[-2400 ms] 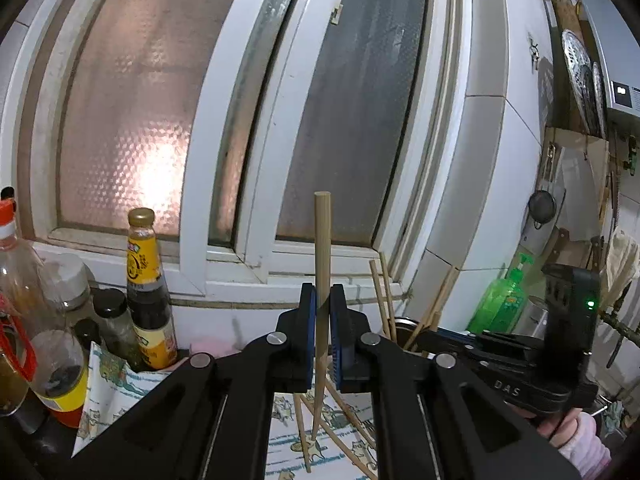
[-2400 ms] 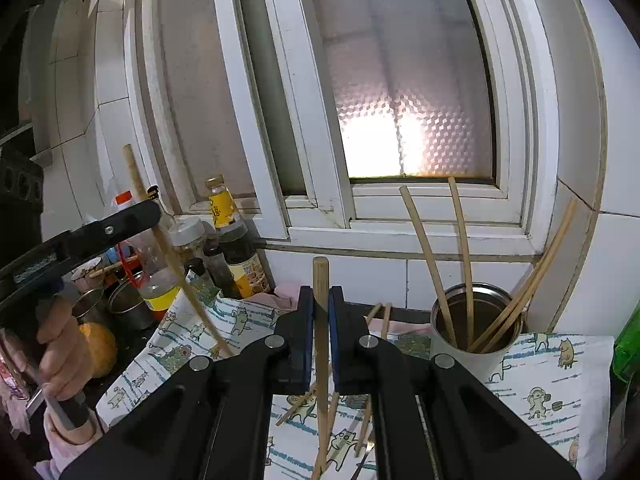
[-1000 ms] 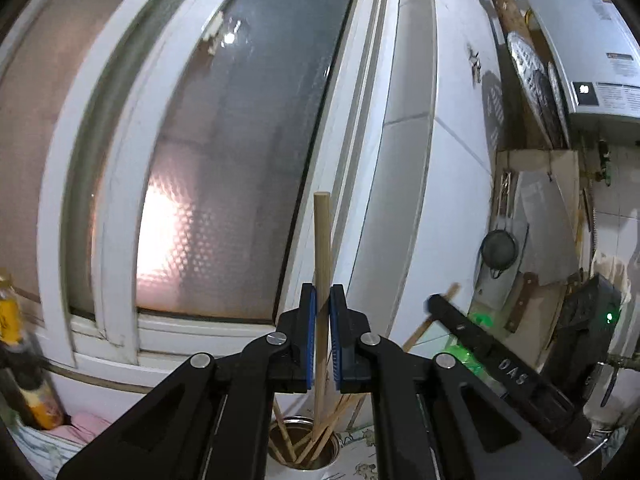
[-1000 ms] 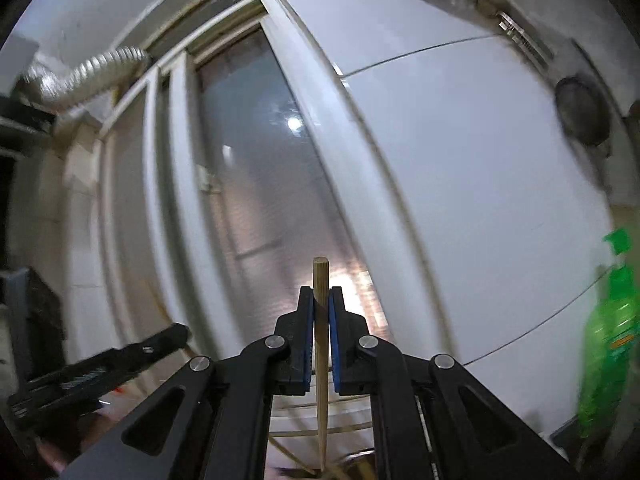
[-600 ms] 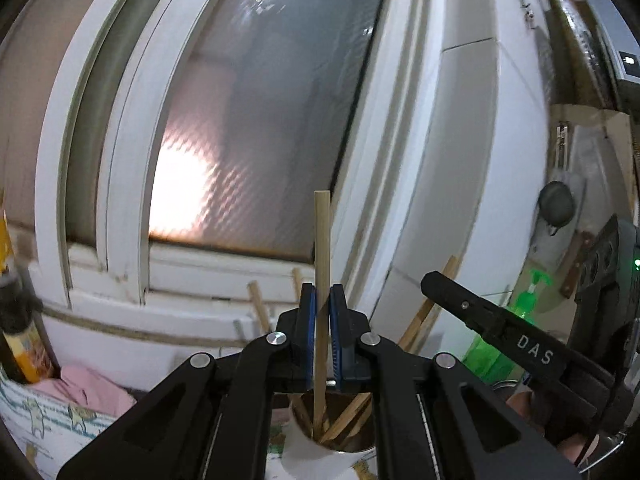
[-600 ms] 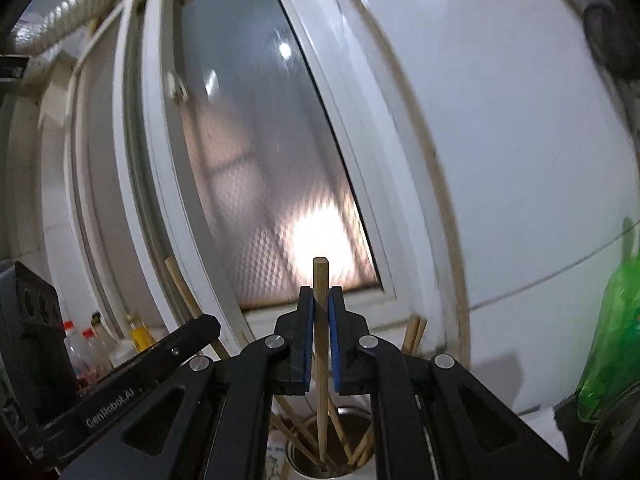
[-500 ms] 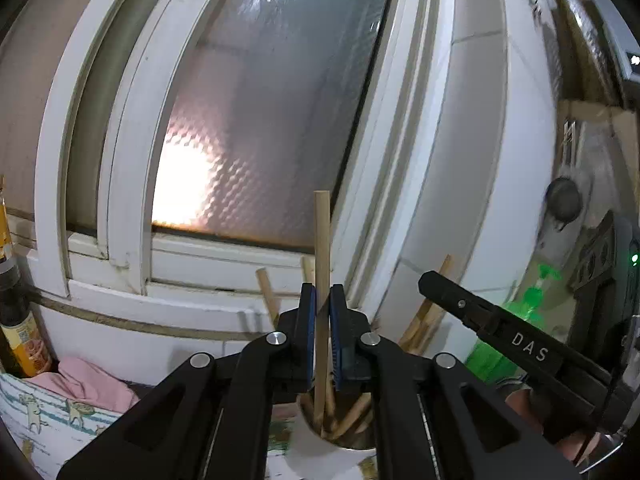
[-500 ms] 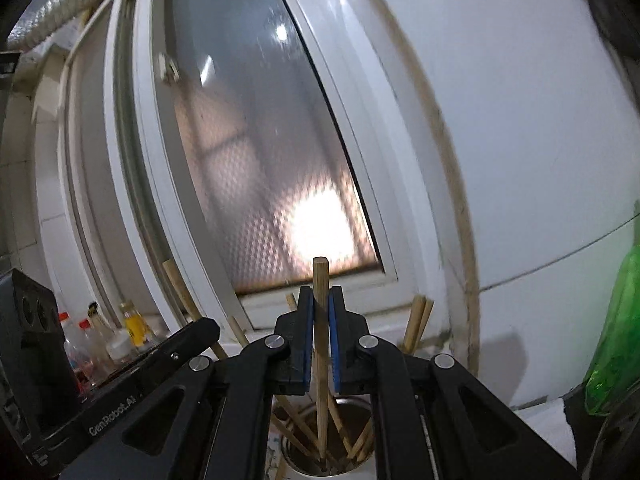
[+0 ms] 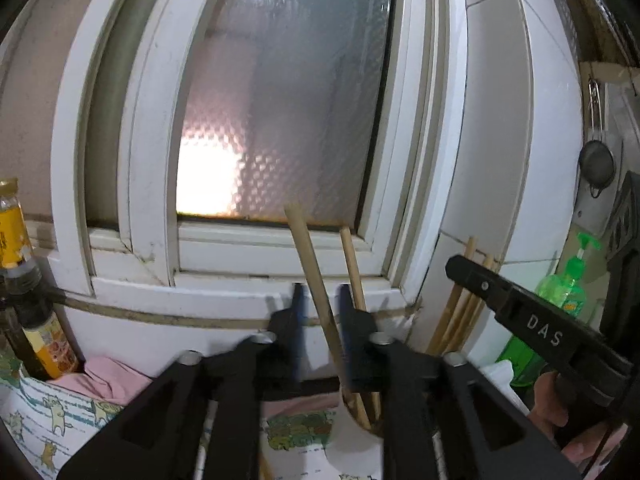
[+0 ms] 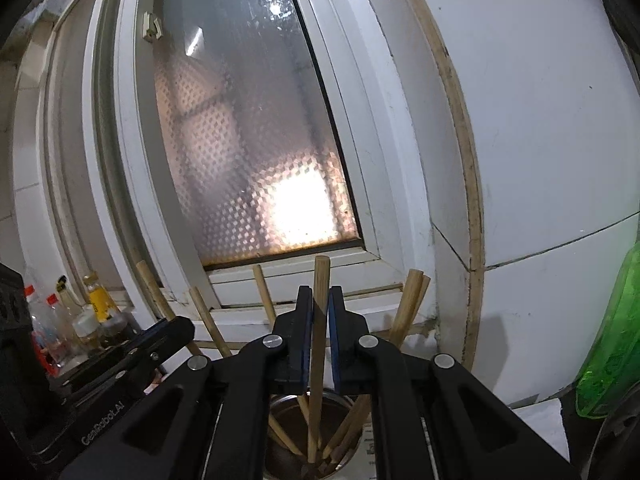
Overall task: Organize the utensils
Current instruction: 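Open both grippers and withdraw them from the cup, then lower the right gripper onto a chopstick beside the fork and close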
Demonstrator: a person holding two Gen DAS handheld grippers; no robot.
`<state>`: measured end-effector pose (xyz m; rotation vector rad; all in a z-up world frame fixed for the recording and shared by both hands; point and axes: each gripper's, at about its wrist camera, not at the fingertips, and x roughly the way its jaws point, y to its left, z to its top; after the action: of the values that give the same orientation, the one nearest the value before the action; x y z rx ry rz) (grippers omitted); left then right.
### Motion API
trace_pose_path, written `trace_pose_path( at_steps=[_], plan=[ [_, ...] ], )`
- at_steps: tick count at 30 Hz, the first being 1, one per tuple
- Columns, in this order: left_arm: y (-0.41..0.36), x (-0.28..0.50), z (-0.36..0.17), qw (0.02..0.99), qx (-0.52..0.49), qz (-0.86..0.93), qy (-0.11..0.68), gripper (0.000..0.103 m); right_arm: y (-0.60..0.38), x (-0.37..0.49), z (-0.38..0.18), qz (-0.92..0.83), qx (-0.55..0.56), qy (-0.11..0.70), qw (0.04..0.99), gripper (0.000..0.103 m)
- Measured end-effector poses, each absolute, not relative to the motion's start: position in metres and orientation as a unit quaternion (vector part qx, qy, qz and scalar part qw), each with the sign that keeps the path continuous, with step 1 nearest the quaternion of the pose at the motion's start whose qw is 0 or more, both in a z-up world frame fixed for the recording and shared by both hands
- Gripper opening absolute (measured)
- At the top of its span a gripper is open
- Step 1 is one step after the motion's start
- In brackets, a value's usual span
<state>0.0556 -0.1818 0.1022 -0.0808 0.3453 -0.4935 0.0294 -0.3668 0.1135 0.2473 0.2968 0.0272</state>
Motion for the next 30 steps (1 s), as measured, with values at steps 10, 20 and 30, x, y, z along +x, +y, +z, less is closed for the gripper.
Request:
trace_pose_path(
  at_steps=[10,20,30],
  plan=[
    [-0.172,0.030,0.118,0.976,0.008,-0.182,0.120,0.072,-0.364,0.019,0.120,-0.007,0.112,0.123,0.986,0.050],
    [-0.126,-0.022,0.141,0.992,0.083,-0.090,0.024,0.102,-0.359,-0.021,0.148,-0.008,0.097,0.055,0.994,0.069],
    [-0.077,-0.029,0.134,0.996,0.059,-0.066,0.020,0.102,-0.315,-0.054,0.159,0.050,0.073,0.028,0.996,0.072]
  ],
)
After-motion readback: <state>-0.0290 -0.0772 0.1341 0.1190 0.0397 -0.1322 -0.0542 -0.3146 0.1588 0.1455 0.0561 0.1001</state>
